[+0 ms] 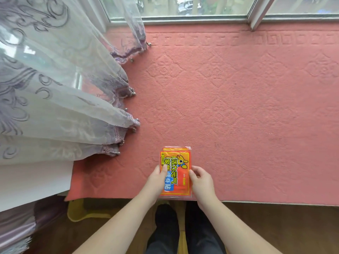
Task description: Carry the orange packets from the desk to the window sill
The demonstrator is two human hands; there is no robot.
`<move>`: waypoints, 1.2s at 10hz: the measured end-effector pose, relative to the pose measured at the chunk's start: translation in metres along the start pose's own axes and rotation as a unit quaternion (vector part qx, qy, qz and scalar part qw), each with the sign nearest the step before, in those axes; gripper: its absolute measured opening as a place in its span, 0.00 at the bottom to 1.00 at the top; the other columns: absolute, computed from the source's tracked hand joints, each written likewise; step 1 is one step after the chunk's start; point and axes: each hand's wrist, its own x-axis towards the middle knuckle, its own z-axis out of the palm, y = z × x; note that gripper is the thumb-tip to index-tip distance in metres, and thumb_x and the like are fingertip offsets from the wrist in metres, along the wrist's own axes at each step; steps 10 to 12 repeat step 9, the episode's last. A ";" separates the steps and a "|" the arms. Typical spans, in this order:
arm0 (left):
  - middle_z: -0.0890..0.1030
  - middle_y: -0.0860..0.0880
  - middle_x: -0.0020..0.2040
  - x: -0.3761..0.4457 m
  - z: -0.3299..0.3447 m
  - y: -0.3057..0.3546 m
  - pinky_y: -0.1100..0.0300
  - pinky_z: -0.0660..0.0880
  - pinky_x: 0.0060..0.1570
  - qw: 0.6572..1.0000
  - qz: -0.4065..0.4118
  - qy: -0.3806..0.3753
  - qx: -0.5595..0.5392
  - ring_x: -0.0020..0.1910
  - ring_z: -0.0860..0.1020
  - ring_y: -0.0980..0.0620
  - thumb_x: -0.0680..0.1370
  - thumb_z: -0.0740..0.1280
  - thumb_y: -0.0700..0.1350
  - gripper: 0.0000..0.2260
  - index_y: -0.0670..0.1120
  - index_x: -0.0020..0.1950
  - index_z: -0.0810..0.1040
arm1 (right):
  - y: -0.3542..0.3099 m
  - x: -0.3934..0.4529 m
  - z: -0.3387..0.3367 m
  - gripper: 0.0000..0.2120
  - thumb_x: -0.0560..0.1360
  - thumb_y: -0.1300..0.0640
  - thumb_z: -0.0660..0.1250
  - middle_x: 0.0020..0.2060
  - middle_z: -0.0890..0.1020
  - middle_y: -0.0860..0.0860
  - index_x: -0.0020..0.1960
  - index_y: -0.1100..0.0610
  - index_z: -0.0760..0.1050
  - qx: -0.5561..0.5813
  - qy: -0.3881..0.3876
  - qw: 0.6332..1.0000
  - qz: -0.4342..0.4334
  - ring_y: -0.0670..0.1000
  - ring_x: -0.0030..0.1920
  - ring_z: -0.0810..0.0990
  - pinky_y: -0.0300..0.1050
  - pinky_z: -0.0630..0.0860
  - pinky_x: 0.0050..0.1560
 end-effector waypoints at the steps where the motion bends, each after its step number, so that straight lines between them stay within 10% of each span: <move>1: 0.84 0.52 0.44 0.013 0.004 0.000 0.70 0.72 0.28 0.992 0.045 0.086 0.080 0.39 0.83 0.55 0.83 0.54 0.53 0.12 0.51 0.51 0.75 | 0.001 0.018 0.005 0.09 0.79 0.61 0.64 0.40 0.83 0.43 0.55 0.57 0.81 -0.028 0.012 1.000 -0.004 0.42 0.42 0.82 0.38 0.78 0.42; 3: 0.76 0.54 0.43 0.027 0.004 -0.001 0.79 0.68 0.29 0.959 0.101 0.188 0.189 0.37 0.74 0.65 0.83 0.57 0.44 0.09 0.44 0.58 0.74 | 0.003 0.041 0.012 0.09 0.77 0.57 0.67 0.47 0.87 0.51 0.55 0.55 0.82 -0.085 0.035 0.996 0.010 0.52 0.49 0.84 0.54 0.79 0.56; 5: 0.76 0.47 0.51 0.034 0.003 0.002 0.64 0.66 0.43 0.935 0.114 0.223 0.253 0.47 0.73 0.53 0.81 0.62 0.41 0.07 0.43 0.55 0.78 | 0.006 0.046 0.013 0.07 0.75 0.56 0.70 0.43 0.87 0.51 0.52 0.55 0.81 -0.101 0.073 0.992 0.020 0.52 0.46 0.84 0.51 0.79 0.54; 8: 0.80 0.49 0.46 0.037 0.001 -0.003 0.72 0.63 0.32 0.938 0.115 0.210 0.250 0.42 0.76 0.54 0.79 0.65 0.43 0.08 0.45 0.57 0.77 | 0.008 0.048 0.012 0.04 0.75 0.56 0.70 0.38 0.81 0.46 0.49 0.54 0.80 -0.121 0.083 0.989 0.007 0.51 0.45 0.82 0.42 0.72 0.46; 12: 0.78 0.49 0.46 0.039 0.000 -0.003 0.61 0.72 0.41 0.942 0.118 0.205 0.238 0.46 0.78 0.50 0.79 0.64 0.44 0.12 0.45 0.62 0.74 | 0.003 0.049 0.010 0.06 0.75 0.55 0.70 0.41 0.84 0.48 0.51 0.55 0.80 -0.126 0.089 0.988 -0.012 0.51 0.46 0.82 0.44 0.74 0.49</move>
